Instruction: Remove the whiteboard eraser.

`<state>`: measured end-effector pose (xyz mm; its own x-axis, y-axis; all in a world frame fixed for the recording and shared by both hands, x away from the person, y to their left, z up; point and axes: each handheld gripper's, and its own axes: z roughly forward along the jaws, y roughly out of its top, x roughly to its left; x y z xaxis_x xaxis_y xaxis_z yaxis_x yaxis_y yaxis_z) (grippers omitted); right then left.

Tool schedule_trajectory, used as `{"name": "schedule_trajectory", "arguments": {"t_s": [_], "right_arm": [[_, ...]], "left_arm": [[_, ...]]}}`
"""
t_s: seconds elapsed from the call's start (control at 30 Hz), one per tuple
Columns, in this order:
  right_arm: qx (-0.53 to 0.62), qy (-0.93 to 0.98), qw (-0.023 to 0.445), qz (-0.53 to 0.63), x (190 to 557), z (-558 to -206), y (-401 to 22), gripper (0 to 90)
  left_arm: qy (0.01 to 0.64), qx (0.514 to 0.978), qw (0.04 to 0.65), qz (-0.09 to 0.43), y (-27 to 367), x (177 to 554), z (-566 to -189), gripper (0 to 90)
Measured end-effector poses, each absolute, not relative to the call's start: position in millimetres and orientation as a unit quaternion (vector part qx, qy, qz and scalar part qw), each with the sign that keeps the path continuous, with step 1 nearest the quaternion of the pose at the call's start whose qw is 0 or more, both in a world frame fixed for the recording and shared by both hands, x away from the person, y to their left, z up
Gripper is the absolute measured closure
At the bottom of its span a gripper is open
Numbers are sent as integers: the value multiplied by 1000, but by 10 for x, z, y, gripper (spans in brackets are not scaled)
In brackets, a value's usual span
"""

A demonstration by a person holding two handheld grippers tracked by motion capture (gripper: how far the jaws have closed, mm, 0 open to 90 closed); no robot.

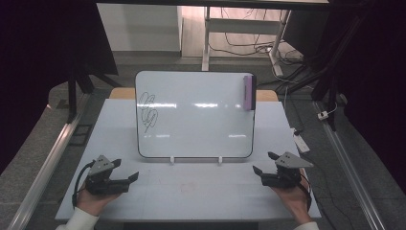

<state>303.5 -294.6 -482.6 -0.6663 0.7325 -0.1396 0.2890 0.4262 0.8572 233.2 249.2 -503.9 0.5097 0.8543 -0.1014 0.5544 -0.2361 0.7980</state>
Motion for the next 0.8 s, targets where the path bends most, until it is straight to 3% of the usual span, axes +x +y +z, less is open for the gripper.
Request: {"name": "schedule_trajectory", "arguments": {"t_s": [0.4, 0.8], "right_arm": [[320, 788, 279, 446, 3045, -4417, -2806, 225], [347, 766, 292, 456, 3373, -3881, -2621, 243]], "left_arm": [[462, 768, 408, 175, 2458, 2352, -5038, 157], [459, 771, 405, 174, 2457, 2373, -5041, 157]]}}
